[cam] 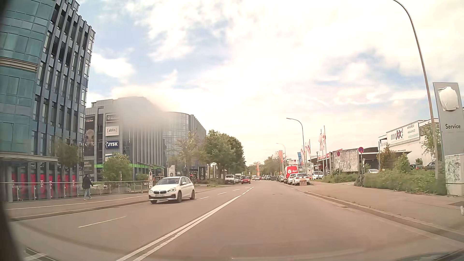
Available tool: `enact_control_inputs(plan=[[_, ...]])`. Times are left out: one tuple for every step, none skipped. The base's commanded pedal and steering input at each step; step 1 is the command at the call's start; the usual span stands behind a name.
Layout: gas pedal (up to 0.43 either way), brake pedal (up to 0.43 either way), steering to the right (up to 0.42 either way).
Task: Follow the waypoints while adhering to traffic rules and regulations
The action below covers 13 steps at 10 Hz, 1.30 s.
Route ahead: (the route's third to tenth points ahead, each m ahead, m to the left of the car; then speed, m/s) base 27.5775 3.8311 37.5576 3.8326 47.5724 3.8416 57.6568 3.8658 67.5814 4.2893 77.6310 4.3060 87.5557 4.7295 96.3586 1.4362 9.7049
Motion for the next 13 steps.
enact_control_inputs(plan=[[0.067,0.0,0.006],[0.067,0.0,0.006],[0.067,0.0,0.006],[0.067,0.0,0.005],[0.067,0.0,0.004],[0.067,0.0,0.002],[0.067,0.0,0.003],[0.067,0.0,0.002],[0.067,0.0,0.002],[0.067,0.0,0.002],[0.067,0.0,0.002],[0.067,0.0,0.002],[0.067,0.0,0.003]])
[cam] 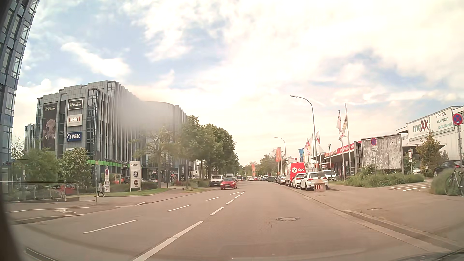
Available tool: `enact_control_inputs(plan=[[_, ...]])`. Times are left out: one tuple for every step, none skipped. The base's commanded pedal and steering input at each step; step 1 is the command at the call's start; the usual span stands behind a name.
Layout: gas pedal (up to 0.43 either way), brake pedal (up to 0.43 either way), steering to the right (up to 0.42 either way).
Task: Follow the waypoints while adhering to traffic rules and regulations
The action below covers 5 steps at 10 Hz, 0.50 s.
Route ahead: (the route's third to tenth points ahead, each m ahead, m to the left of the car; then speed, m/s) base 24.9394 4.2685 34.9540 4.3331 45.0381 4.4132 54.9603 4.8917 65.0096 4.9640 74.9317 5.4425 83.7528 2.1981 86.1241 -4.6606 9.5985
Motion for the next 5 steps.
enact_control_inputs(plan=[[0.079,0.0,0.002],[0.169,0.0,0.002],[0.228,0.0,0.002],[0.248,0.0,0.002],[0.26,0.0,0.001]])
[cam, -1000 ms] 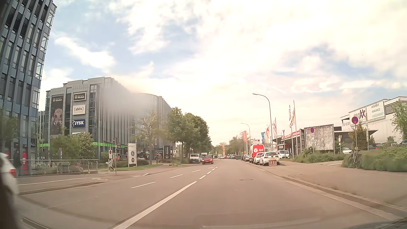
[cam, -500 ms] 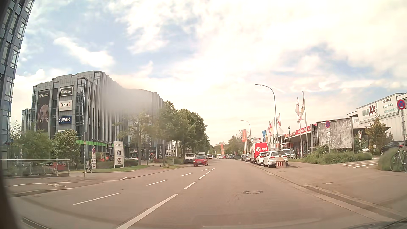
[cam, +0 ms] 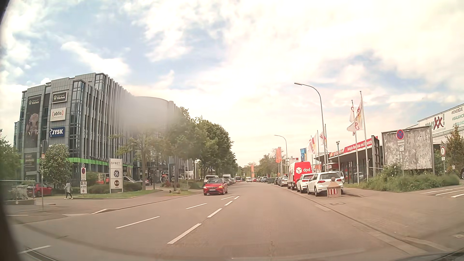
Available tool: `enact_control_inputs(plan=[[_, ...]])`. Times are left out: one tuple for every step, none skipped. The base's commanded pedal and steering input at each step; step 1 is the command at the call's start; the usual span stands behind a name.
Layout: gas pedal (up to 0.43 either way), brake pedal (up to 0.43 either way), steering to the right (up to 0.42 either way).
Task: Follow the waypoints while adhering to traffic rules and regulations
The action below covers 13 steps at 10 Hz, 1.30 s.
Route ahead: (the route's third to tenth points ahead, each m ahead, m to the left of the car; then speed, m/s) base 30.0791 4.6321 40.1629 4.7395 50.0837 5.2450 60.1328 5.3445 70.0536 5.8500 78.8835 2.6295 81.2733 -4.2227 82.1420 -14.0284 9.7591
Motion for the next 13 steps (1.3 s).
enact_control_inputs(plan=[[0.268,0.0,0.001],[0.287,0.0,0.001],[0.287,0.0,0.001],[0.287,0.0,0.001],[0.268,0.0,0.0],[0.26,0.0,0.0],[0.22,0.0,-0.001],[0.22,0.0,-0.001],[0.197,0.0,-0.001],[0.177,0.0,-0.003],[0.169,0.0,-0.004],[0.15,0.0,-0.004],[0.13,0.0,-0.004]])
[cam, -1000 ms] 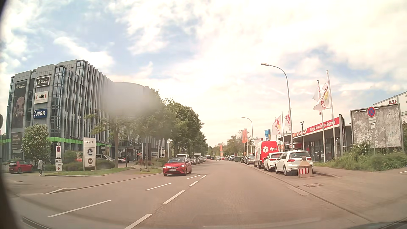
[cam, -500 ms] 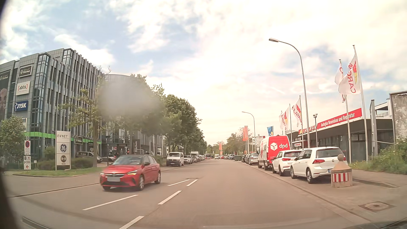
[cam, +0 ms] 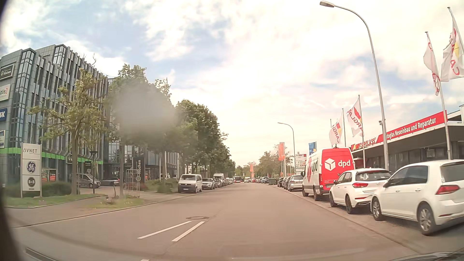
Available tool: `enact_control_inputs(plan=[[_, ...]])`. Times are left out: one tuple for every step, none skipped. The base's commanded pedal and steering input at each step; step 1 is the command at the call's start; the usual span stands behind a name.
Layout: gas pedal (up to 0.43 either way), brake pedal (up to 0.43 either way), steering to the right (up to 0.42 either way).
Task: Follow the waypoints while adhering to traffic rules and regulations
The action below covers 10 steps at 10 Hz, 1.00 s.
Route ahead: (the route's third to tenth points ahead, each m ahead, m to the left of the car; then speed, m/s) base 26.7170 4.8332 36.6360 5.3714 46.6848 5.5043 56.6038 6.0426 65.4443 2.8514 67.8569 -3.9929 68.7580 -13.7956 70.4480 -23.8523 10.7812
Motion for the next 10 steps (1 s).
enact_control_inputs(plan=[[0.118,0.0,-0.004],[0.098,0.0,-0.004],[0.067,0.0,-0.004],[0.067,0.0,-0.004],[0.067,0.0,-0.004],[0.067,0.0,-0.004],[0.059,0.0,-0.004],[0.059,0.0,-0.004],[0.059,0.0,-0.004],[0.059,0.0,-0.005]])
